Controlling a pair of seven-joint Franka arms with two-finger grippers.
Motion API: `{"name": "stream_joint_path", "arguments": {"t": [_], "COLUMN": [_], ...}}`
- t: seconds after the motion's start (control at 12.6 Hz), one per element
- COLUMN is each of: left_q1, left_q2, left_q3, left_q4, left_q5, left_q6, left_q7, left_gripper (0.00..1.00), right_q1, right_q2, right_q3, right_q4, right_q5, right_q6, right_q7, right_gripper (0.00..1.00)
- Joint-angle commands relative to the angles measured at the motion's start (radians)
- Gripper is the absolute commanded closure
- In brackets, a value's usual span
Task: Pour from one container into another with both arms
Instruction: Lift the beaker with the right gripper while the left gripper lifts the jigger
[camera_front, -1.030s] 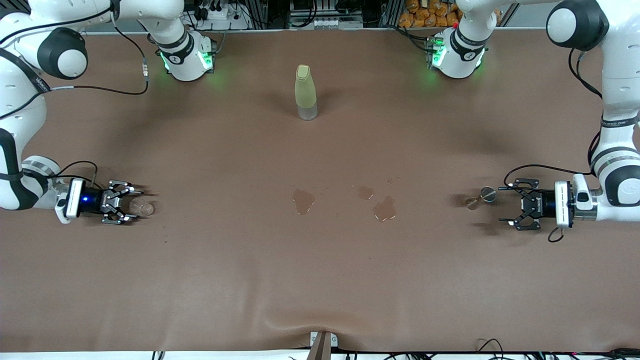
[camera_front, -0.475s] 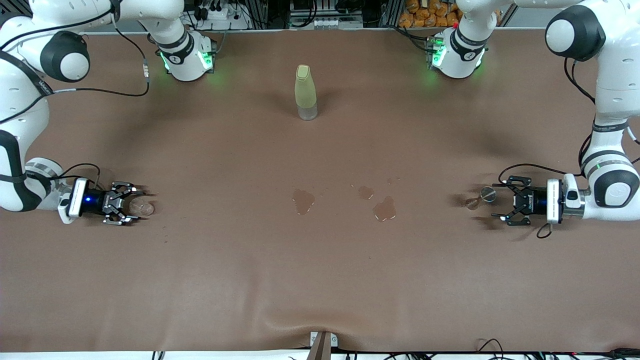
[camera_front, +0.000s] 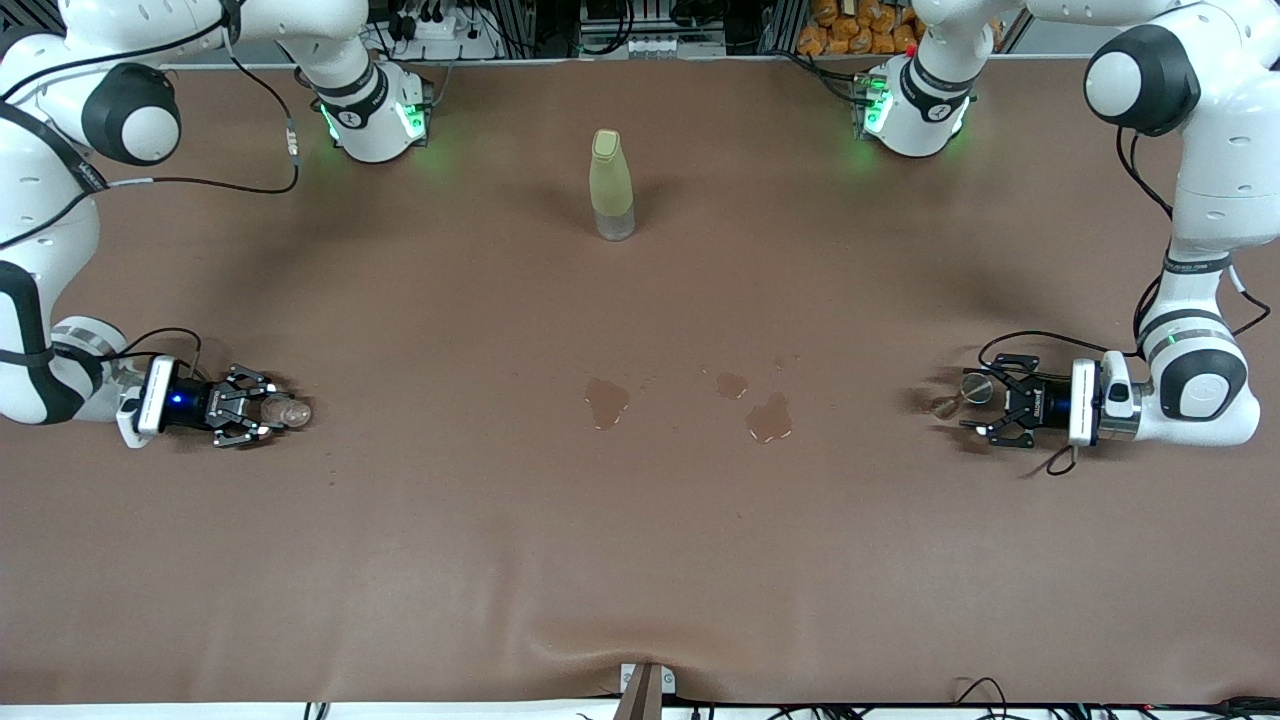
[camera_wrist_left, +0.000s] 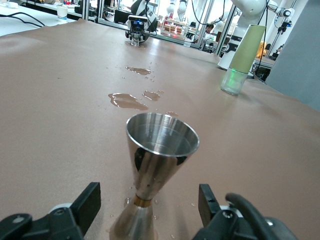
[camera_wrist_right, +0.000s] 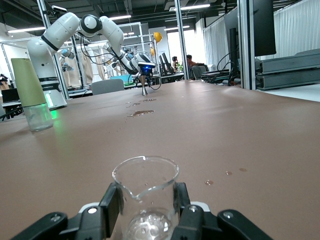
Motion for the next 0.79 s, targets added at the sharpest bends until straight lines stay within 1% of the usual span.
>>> {"name": "stream_joint_path", "arguments": {"t": [0.0, 0.08, 0.16, 0.24, 0.4, 0.48, 0.55, 0.71], "left_q1": [0.008, 0.01, 0.01, 0.008, 0.008, 0.008, 0.008, 0.01], "left_q2": [0.008, 0.008, 0.008, 0.008, 0.01, 0.01, 0.01, 0.016], "left_q3": [-0.005, -0.012, -0.016, -0.016, -0.016, -0.016, -0.016, -0.016], "left_q4": [0.014, 0.014, 0.012, 0.012, 0.011, 0.011, 0.012, 0.014], "left_q5": [-0.021, -0.021, -0.024, -0.024, -0.024, -0.024, -0.024, -0.023], "left_q6": [-0.021, -0.021, -0.021, -0.021, -0.021, -0.021, -0.019, -0.019], "left_q7": [0.026, 0.026, 0.029, 0.035, 0.045, 0.045, 0.045, 0.045], "left_gripper": [0.23, 0.28, 0.31, 0.32, 0.32, 0.33, 0.39, 0.42], "right_q1": [0.044, 0.067, 0.096, 0.121, 0.164, 0.182, 0.201, 0.235], "right_q2": [-0.018, -0.028, -0.041, -0.064, -0.12, -0.135, -0.152, -0.167], "right_q3": [0.01, 0.018, 0.023, 0.024, 0.024, 0.029, 0.029, 0.027], "right_q4": [0.029, 0.029, 0.031, 0.031, 0.031, 0.031, 0.031, 0.028], "right_q5": [0.009, 0.011, 0.017, 0.02, 0.025, 0.05, 0.073, 0.098], "right_q6": [-0.015, -0.017, -0.014, -0.009, -0.006, -0.006, -0.006, 0.0], "right_q7": [0.009, 0.019, 0.041, 0.077, 0.181, 0.207, 0.219, 0.274], "right_gripper": [0.69, 0.69, 0.75, 0.77, 0.77, 0.77, 0.78, 0.8]}}
